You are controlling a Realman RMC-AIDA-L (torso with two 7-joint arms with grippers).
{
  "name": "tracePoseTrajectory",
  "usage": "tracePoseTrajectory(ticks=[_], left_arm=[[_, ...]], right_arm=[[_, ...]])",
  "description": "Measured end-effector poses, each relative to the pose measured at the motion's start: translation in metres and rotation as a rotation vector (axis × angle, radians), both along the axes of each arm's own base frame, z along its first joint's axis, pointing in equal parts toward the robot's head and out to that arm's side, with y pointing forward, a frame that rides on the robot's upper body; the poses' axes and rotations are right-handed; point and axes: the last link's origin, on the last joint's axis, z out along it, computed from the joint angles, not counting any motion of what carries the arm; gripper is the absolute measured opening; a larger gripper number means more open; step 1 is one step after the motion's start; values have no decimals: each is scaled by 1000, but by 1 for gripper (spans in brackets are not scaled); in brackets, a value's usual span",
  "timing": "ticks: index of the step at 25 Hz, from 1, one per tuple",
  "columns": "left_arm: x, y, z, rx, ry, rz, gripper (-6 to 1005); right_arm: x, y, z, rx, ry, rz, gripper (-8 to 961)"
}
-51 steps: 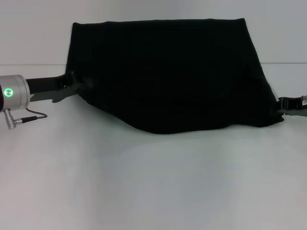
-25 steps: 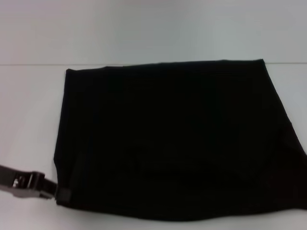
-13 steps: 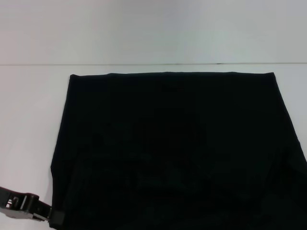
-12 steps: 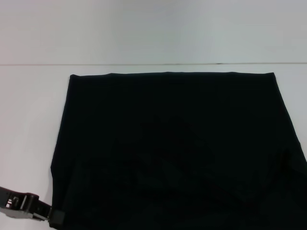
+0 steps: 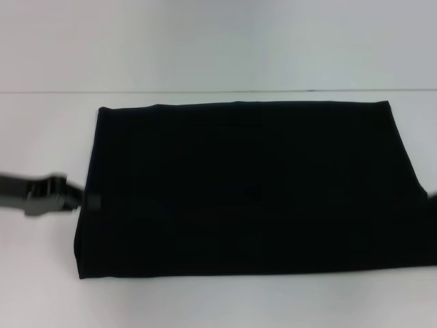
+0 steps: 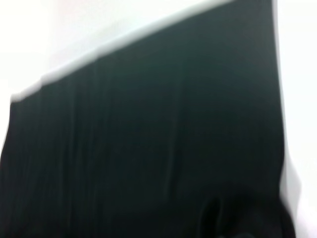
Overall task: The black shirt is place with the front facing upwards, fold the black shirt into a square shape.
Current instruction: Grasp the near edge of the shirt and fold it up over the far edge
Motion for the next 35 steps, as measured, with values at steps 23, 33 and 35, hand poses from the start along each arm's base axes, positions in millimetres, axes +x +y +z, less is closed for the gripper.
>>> tracePoseTrajectory(ticks=[23, 33, 35], left_arm=[[54, 130, -23, 389, 309, 85, 26], [54, 146, -29, 484, 371, 75, 27], [55, 149, -32, 502, 383, 73, 27]], right_arm=[[-50, 124, -61, 432, -237, 27, 112], [-52, 133, -59, 496, -260, 22, 112], [-52, 135, -58, 508, -266, 22, 112]])
